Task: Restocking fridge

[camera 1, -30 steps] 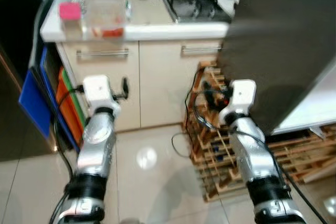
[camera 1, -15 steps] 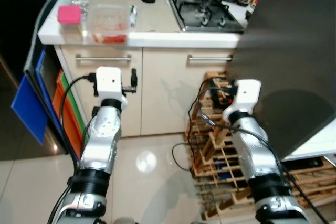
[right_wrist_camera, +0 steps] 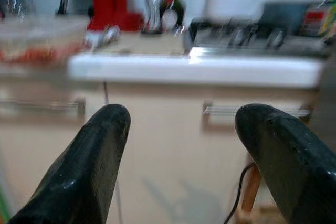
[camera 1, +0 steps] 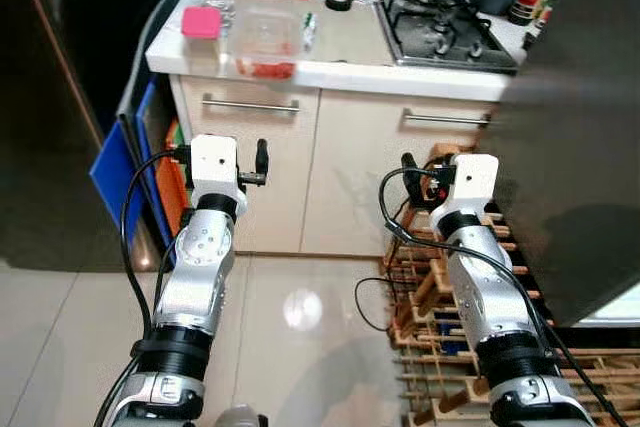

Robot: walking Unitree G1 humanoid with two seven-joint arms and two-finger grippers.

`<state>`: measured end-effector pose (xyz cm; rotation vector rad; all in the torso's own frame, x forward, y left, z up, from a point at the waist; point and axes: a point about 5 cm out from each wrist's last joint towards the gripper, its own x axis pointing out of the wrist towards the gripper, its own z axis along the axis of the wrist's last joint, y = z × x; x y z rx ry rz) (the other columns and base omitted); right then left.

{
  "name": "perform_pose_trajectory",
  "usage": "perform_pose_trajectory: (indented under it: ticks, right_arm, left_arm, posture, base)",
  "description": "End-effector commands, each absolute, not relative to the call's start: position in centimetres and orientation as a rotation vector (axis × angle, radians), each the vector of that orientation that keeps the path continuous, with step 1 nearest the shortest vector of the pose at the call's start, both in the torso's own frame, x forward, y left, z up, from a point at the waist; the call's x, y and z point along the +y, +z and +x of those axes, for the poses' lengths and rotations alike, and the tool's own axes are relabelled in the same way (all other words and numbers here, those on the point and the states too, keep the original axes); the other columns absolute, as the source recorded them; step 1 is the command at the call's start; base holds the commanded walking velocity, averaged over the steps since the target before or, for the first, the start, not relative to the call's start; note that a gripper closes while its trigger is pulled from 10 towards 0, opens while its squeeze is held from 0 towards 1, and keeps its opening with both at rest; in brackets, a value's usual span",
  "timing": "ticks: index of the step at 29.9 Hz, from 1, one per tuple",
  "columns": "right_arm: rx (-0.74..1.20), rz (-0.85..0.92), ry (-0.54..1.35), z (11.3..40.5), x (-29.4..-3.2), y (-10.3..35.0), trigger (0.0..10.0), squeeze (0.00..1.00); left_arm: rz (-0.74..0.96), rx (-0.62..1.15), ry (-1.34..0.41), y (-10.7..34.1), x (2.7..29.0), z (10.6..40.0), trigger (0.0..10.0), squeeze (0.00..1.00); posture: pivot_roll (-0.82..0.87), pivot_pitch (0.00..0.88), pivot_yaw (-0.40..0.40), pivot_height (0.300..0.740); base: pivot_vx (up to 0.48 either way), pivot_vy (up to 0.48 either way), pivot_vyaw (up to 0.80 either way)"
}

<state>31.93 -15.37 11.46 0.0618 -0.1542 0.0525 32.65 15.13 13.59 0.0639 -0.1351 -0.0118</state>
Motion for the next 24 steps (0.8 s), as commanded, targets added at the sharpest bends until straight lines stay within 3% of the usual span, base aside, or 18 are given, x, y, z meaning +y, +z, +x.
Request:
perform_pose_trajectory:
  ticks: [1,2,4,7,11,15,19,24]
  right_arm:
    - [-0.207,0.068,-0.024,31.7,-17.0,12.4,10.0,0.00]
    - [-0.207,0.068,-0.024,31.7,-17.0,12.4,10.0,0.00]
    - [-0.151,0.089,-0.040,31.3,-17.6,11.4,10.0,0.00]
    - [-0.127,0.083,-0.035,30.8,-17.9,11.0,10.0,0.00]
    - [-0.119,0.049,0.004,29.8,-18.1,10.7,10.0,0.00]
    - [-0.100,0.050,0.019,29.8,-17.8,10.3,10.0,0.00]
    - [-0.099,0.052,0.021,29.9,-17.7,10.4,10.0,0.00]
    - [-0.125,0.077,0.035,30.4,-16.6,11.0,10.0,0.00]
  left_arm:
    - [0.051,-0.208,0.056,14.9,16.6,32.4,10.0,0.00]
    - [0.051,-0.208,0.056,14.9,16.6,32.4,10.0,0.00]
    - [0.005,-0.136,0.147,13.7,19.3,31.7,10.0,0.00]
    - [0.003,-0.103,0.155,12.9,20.1,31.0,10.0,0.00]
    - [0.008,-0.077,0.107,12.0,19.3,29.8,10.0,0.00]
    - [-0.001,-0.099,-0.010,12.3,16.1,29.9,10.0,0.00]
    - [-0.004,-0.109,-0.022,12.5,15.9,29.9,10.0,0.00]
    - [0.048,-0.157,0.031,14.1,16.6,30.6,10.0,0.00]
  posture:
    - [0.04,0.000,-0.044,0.740]
    - [0.04,0.000,-0.044,0.740]
    - [0.04,0.000,-0.044,0.740]
    - [0.04,0.000,-0.049,0.740]
    - [0.04,0.000,-0.061,0.740]
    - [0.03,0.000,-0.043,0.740]
    - [0.03,0.000,-0.043,0.740]
    - [0.03,0.000,-0.032,0.740]
  base:
    - [0.000,0.000,0.00]
    - [0.000,0.000,0.00]
    - [0.000,0.000,0.00]
    - [0.000,0.000,0.00]
    - [0.000,0.000,0.00]
    - [0.000,0.000,0.00]
    - [0.000,0.000,0.00]
    - [0.447,0.000,0.00]
